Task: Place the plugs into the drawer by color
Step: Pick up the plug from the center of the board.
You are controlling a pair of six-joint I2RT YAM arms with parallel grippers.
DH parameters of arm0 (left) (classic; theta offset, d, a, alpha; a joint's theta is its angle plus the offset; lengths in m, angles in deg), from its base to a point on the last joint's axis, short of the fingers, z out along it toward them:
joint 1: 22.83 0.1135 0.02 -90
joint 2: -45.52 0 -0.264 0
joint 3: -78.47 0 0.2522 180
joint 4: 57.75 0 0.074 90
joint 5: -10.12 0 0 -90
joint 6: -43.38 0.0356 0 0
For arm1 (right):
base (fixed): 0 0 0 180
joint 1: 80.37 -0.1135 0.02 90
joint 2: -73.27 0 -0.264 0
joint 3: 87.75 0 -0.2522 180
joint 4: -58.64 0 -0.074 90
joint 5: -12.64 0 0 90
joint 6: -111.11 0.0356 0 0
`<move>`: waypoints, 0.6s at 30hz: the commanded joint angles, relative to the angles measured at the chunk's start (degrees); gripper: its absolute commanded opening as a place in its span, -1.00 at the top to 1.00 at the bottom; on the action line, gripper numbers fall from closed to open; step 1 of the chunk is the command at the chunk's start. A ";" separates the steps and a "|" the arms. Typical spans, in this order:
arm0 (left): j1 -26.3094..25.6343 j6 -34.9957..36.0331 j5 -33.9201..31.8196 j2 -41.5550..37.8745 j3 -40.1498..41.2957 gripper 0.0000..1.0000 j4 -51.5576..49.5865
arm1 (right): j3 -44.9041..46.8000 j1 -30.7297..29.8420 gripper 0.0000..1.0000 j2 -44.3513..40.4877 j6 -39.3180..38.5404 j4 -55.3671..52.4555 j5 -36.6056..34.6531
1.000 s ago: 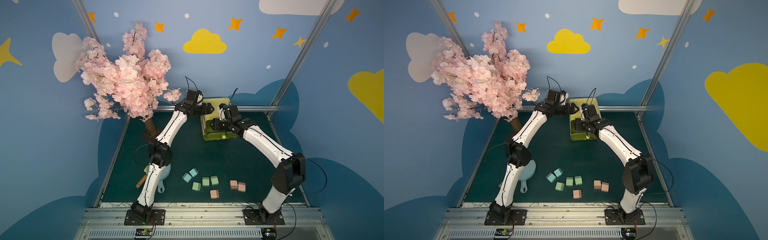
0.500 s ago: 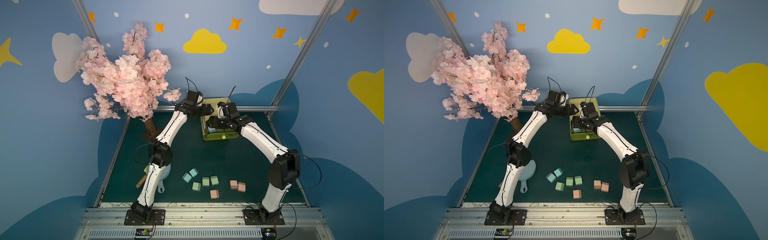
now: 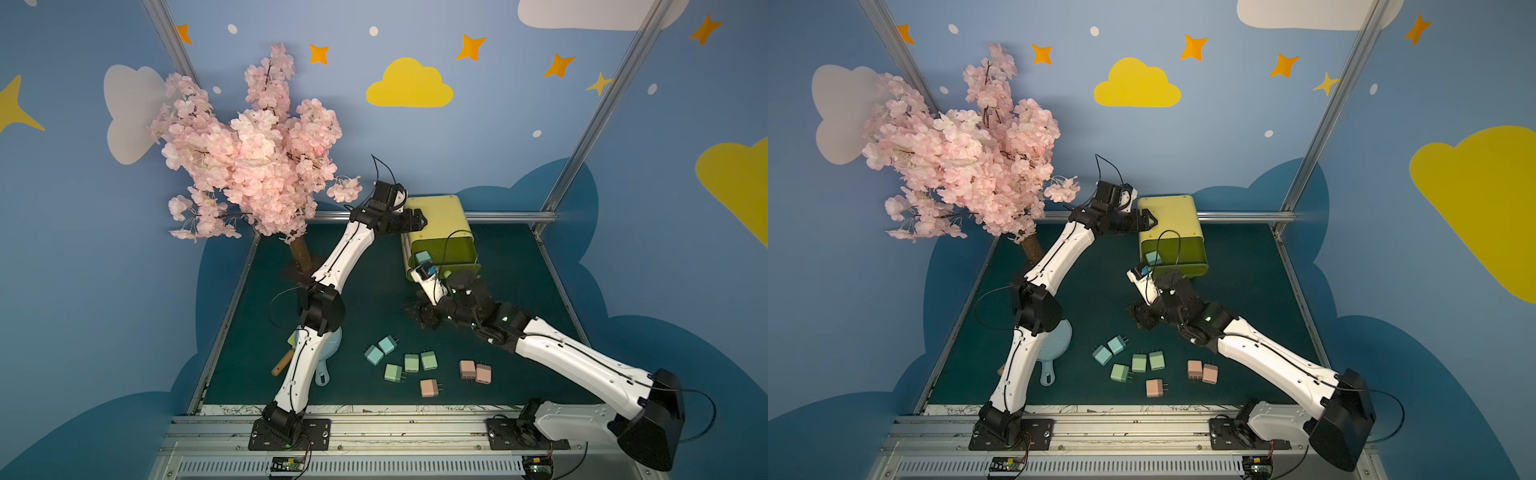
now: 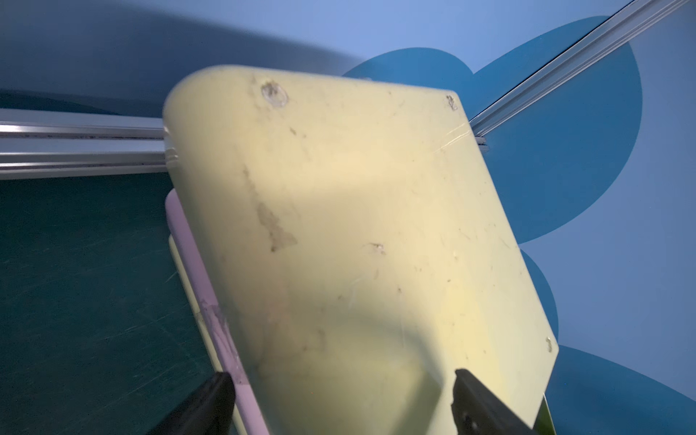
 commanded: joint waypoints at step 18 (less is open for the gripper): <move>-1.10 2.11 -1.95 -3.48 0.80 -0.84 -1.72 | -8.50 -13.81 0.05 29.90 -0.90 4.51 -1.66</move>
